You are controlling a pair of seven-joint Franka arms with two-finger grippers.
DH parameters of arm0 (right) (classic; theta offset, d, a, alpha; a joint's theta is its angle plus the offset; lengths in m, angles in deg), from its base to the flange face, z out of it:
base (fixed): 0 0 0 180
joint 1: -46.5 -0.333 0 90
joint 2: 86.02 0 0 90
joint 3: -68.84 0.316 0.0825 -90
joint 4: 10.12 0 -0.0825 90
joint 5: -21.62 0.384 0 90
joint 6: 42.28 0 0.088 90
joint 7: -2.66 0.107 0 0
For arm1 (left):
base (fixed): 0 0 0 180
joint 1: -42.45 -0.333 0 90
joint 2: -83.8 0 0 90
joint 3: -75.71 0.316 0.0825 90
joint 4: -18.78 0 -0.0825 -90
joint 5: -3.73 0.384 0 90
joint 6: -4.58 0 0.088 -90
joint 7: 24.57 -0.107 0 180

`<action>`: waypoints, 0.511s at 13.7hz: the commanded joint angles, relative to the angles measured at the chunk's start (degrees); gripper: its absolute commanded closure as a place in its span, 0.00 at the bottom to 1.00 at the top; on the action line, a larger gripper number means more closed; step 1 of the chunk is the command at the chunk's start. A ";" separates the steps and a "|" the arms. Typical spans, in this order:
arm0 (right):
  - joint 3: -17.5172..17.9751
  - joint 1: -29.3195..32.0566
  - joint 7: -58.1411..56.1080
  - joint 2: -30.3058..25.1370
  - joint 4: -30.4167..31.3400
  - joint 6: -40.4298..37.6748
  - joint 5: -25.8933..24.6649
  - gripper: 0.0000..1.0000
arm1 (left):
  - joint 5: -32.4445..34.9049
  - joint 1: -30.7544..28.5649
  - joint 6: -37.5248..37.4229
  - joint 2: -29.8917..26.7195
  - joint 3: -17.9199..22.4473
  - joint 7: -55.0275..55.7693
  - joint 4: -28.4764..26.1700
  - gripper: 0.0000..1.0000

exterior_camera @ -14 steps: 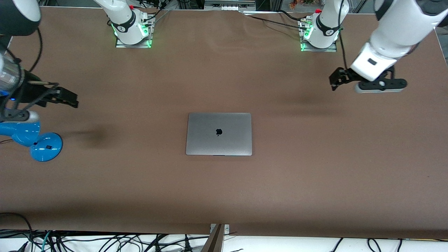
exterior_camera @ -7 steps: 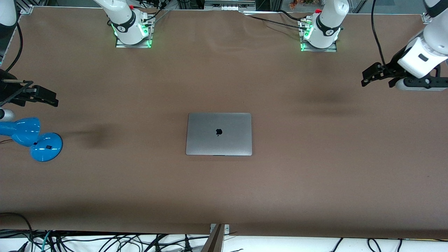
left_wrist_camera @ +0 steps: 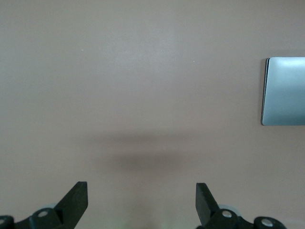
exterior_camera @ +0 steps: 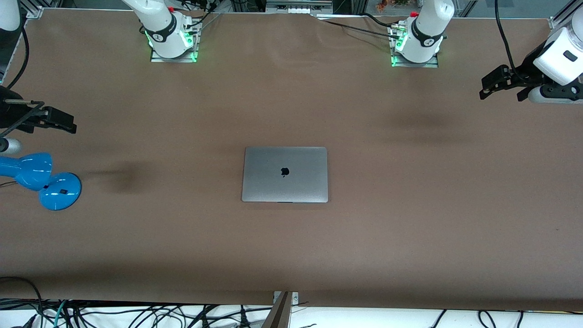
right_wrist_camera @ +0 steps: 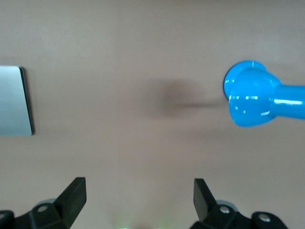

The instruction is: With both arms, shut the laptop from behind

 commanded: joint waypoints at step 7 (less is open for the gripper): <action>-1.81 0.21 -1.52 -1.55 0.71 -3.60 2.87 0.00 | 3.33 -2.32 -1.83 0.93 -4.75 -0.25 1.22 0.00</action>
